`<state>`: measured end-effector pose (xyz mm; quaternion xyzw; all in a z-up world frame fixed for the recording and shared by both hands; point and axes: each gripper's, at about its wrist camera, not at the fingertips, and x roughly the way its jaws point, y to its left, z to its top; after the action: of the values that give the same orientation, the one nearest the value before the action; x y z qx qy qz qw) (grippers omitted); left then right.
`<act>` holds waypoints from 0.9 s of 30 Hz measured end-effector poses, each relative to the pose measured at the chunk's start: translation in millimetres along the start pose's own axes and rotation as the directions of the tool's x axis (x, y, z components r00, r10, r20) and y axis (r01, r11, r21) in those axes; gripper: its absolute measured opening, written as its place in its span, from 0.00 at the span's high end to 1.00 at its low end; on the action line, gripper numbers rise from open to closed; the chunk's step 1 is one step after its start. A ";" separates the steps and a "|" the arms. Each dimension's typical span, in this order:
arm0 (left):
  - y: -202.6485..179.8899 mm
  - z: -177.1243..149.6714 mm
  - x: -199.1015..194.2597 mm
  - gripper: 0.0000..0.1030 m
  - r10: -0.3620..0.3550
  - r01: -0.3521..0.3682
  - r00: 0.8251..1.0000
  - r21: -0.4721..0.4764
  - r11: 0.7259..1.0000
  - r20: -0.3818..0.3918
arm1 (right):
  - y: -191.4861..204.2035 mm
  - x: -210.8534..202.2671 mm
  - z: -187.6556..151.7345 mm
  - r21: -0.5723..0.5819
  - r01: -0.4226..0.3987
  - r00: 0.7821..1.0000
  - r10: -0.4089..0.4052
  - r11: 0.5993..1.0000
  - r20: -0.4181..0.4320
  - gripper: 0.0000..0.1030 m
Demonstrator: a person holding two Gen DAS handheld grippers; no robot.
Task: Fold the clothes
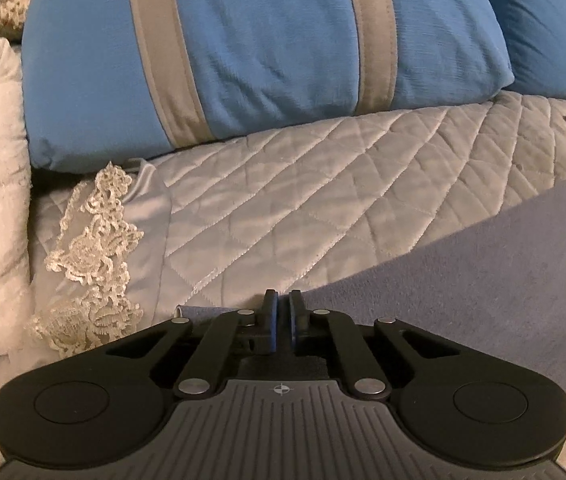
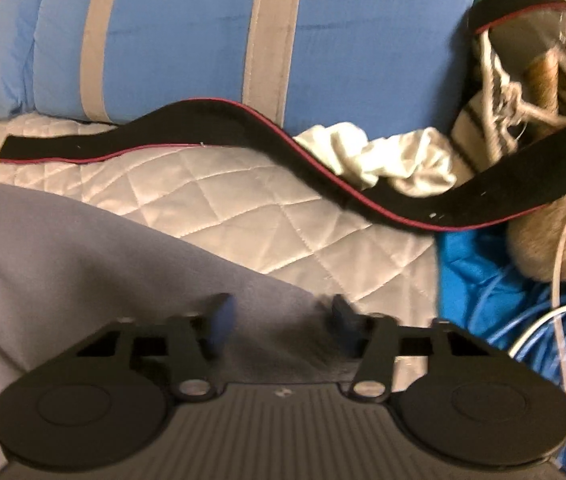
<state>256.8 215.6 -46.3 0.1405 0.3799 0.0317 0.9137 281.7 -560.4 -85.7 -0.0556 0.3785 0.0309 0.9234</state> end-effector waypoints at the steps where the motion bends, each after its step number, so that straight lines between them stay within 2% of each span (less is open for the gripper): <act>1: -0.6 -0.3 -0.9 0.97 0.004 -0.004 1.000 -0.001 1.000 0.006 | 0.2 -0.2 0.5 0.008 0.013 1.000 -0.013 1.000 0.001 0.88; 3: 0.0 -0.6 -4.1 0.97 0.008 -0.007 1.000 -0.014 1.000 0.021 | -0.6 -4.0 1.6 0.015 0.025 1.000 -0.025 1.000 0.006 0.96; 8: 7.1 -2.2 -33.4 0.97 -0.002 0.009 0.994 -0.070 0.998 0.107 | 0.3 -31.3 0.1 0.021 0.065 0.994 -0.067 0.998 0.084 0.97; 14: 30.1 -17.7 -96.8 0.98 -0.075 0.115 0.962 -0.139 0.984 0.264 | 5.9 -92.2 -8.7 0.003 0.070 0.981 -0.070 0.998 0.182 0.97; 22: 48.4 -77.4 -179.9 0.98 -0.112 0.181 0.917 -0.150 0.972 0.384 | 12.5 -196.9 -65.8 -0.045 0.069 0.946 -0.051 0.997 0.320 0.97; 24: 49.8 -95.2 -195.3 0.98 -0.117 0.190 0.914 -0.155 0.969 0.388 | 13.0 -217.1 -87.0 -0.052 0.069 0.941 -0.048 0.996 0.334 0.97; 27: 44.4 -121.4 -207.3 0.98 -0.133 0.193 0.925 -0.137 0.972 0.356 | 15.1 -235.5 -120.7 -0.063 0.064 0.944 -0.040 0.996 0.327 0.97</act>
<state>26.6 252.3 26.8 0.0334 0.2205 -0.0373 0.9741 28.6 -564.2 -6.9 -0.0933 0.2177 0.0289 0.9711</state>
